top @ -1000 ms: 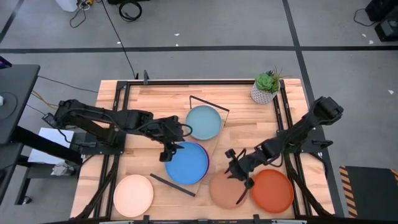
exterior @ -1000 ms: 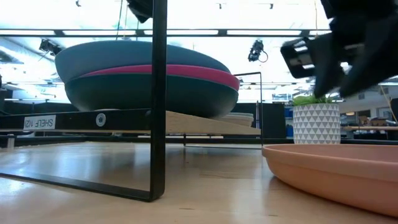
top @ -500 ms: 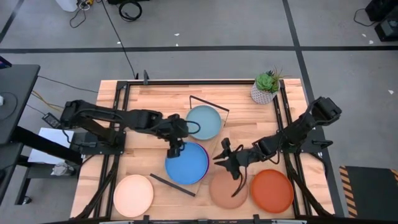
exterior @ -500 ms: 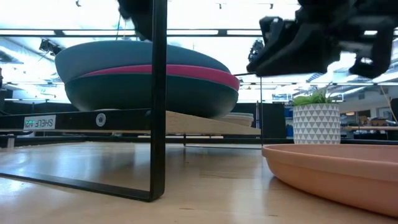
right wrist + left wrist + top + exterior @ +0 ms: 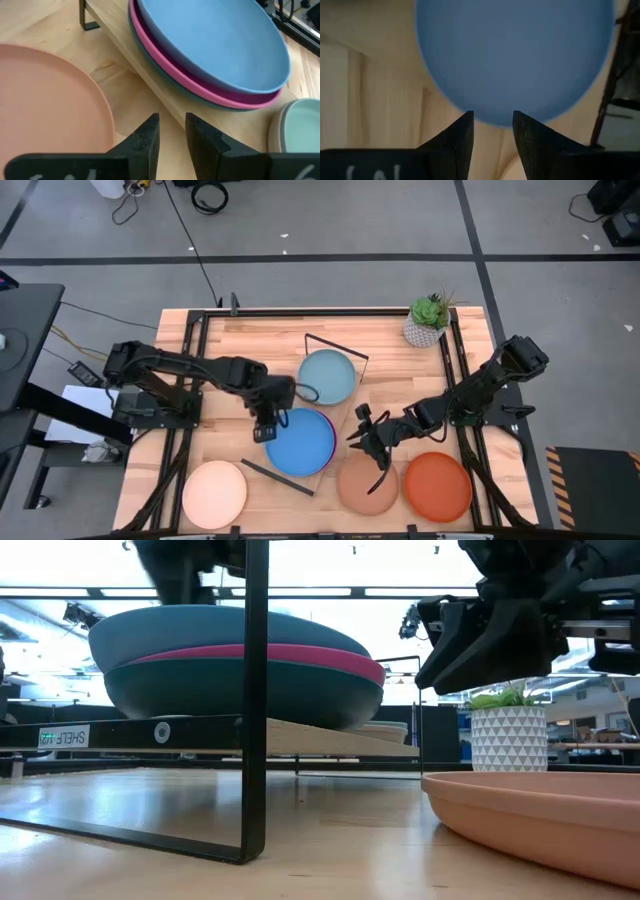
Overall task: Place and stack plates onto a shelf
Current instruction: Stack the blue plate on top of the pink plate, then stack the brown plate on top of the light blue plate, then stack the orange plate on top of the blue plate
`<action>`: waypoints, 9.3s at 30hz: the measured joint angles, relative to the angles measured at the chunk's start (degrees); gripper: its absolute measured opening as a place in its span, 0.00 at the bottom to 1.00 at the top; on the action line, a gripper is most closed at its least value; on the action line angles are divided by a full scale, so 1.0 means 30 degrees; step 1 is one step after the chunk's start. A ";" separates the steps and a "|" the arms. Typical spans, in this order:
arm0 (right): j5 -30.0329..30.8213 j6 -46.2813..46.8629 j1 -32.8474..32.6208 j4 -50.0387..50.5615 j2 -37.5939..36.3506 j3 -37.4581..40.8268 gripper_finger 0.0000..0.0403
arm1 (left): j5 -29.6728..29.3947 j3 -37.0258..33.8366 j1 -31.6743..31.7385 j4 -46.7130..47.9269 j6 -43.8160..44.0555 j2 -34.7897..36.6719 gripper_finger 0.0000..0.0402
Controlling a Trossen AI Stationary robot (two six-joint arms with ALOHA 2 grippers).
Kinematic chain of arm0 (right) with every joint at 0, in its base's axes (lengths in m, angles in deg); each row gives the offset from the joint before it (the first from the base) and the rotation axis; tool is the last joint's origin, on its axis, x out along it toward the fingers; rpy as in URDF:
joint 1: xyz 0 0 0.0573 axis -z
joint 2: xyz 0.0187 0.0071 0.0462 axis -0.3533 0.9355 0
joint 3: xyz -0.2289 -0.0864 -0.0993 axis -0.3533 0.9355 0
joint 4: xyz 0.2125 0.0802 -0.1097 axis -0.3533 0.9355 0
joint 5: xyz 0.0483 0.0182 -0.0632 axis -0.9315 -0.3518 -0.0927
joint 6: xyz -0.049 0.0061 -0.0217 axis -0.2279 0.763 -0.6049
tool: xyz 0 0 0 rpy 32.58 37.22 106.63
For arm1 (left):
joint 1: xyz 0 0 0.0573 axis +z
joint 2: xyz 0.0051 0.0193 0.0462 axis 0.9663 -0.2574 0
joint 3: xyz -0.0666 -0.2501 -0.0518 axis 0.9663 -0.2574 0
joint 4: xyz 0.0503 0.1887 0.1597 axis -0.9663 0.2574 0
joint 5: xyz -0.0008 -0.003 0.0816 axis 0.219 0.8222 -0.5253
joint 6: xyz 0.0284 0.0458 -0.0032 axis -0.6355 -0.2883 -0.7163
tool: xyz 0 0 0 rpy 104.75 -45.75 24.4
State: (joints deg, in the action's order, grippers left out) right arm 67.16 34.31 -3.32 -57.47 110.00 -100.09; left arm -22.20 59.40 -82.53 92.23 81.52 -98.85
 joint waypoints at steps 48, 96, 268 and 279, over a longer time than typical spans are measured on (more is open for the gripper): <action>-0.1207 0.6515 -0.1454 0.8078 -0.1008 -0.1030 0.26 | -0.4500 0.1209 -0.1286 -0.5875 -0.7365 -0.1680 0.35; -0.3235 1.0887 0.2995 1.1813 -0.3766 -0.1537 0.04 | -0.4602 0.1223 -0.0699 -0.4894 -0.6828 0.0986 0.35; -0.9569 1.4183 -0.3772 1.7291 -0.3262 0.0627 0.31 | 0.0096 0.1237 -0.1278 -0.6096 -0.6677 -0.2138 0.41; -0.8533 1.4991 -0.3795 1.7738 -0.2781 0.0634 0.31 | -0.0483 0.1231 -0.1428 -0.5901 -0.6684 -0.2023 0.41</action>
State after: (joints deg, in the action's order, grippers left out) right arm 41.56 79.28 -14.71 -4.26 101.66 -98.19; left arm -23.65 63.09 -86.81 74.53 61.47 -104.92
